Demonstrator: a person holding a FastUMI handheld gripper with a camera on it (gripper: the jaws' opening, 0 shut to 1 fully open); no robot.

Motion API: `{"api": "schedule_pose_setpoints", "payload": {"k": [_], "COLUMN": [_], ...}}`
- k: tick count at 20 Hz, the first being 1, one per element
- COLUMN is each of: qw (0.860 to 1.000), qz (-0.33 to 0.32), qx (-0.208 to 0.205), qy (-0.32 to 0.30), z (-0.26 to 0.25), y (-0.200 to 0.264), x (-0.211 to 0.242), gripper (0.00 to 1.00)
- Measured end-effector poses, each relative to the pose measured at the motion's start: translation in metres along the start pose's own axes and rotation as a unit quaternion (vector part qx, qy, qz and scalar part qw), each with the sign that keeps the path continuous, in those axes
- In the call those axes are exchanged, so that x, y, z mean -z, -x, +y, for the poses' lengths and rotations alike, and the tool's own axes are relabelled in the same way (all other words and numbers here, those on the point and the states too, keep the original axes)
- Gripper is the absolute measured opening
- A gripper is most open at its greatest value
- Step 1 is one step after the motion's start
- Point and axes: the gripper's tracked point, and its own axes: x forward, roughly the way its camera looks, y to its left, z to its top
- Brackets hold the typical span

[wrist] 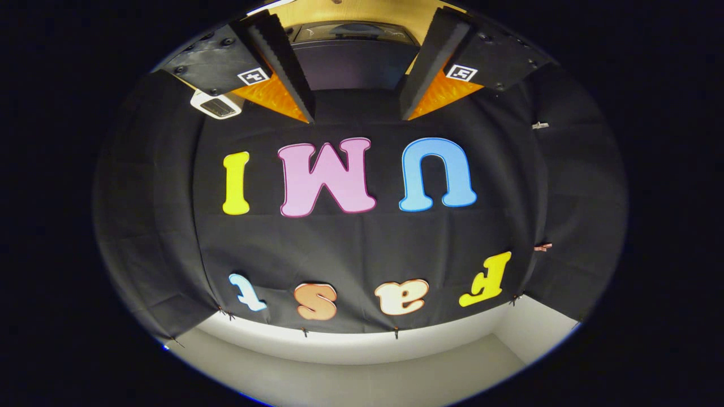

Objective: Open the toaster oven, put the food inside, and close the toaster oven door.

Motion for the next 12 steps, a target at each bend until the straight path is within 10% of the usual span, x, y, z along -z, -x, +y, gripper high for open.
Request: {"api": "schedule_pose_setpoints", "payload": {"k": [12], "qw": [0.992], "qz": [0.125], "qx": [0.027], "qy": [-0.013], "z": [-0.013], "y": [-0.037], "x": [0.191], "gripper": [0.98]}}
